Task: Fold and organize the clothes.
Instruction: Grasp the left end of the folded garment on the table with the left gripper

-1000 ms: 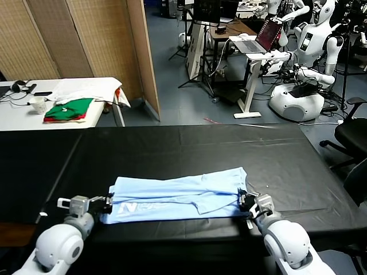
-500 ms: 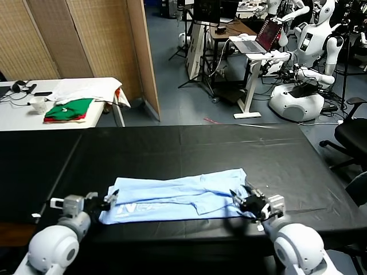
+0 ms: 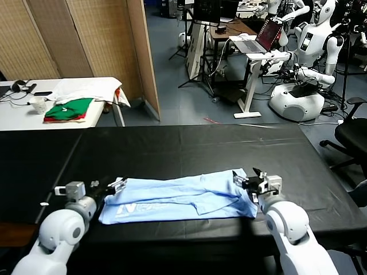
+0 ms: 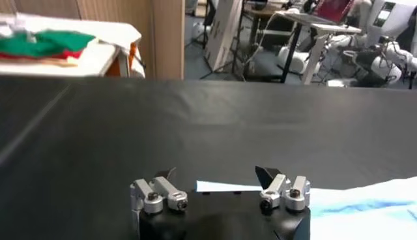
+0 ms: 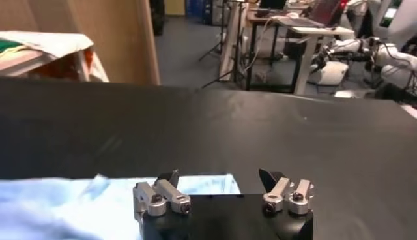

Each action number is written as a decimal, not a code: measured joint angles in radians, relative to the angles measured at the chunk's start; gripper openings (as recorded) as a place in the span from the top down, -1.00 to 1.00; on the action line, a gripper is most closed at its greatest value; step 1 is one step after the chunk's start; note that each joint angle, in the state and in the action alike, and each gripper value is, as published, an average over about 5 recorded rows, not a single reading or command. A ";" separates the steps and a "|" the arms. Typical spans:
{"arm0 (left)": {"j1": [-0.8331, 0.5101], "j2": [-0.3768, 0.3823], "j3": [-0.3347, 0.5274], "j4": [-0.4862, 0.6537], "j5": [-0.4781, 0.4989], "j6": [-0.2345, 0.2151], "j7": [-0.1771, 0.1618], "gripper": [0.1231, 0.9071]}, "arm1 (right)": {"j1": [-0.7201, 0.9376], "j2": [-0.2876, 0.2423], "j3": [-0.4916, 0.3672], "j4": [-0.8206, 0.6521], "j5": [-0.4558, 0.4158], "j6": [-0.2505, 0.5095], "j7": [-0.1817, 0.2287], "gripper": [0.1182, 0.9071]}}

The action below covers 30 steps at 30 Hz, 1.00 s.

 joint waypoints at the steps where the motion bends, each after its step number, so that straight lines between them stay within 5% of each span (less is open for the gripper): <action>1: -0.005 -0.001 0.002 0.009 -0.001 0.000 0.000 -1.00 | 0.004 0.006 -0.001 -0.012 -0.005 0.002 0.000 -1.00; 11: -0.035 -0.017 0.022 0.072 0.018 0.004 0.000 -0.85 | 0.021 0.048 -0.003 -0.078 -0.029 0.013 -0.007 -0.64; 14: -0.033 -0.019 0.024 0.077 0.029 0.009 0.000 -0.52 | 0.022 0.051 -0.002 -0.088 -0.038 0.023 -0.014 -0.32; 22: -0.028 -0.027 0.029 0.083 0.086 0.007 0.004 0.75 | 0.006 0.069 0.004 -0.084 -0.071 0.061 0.001 0.76; 25: -0.036 -0.029 0.036 0.093 0.138 -0.012 0.019 0.95 | -0.008 0.082 0.010 -0.072 -0.090 0.070 0.011 0.89; 30: -0.057 -0.038 0.045 0.111 0.199 -0.033 0.031 0.95 | -0.035 0.103 0.016 -0.047 -0.094 0.068 0.020 0.88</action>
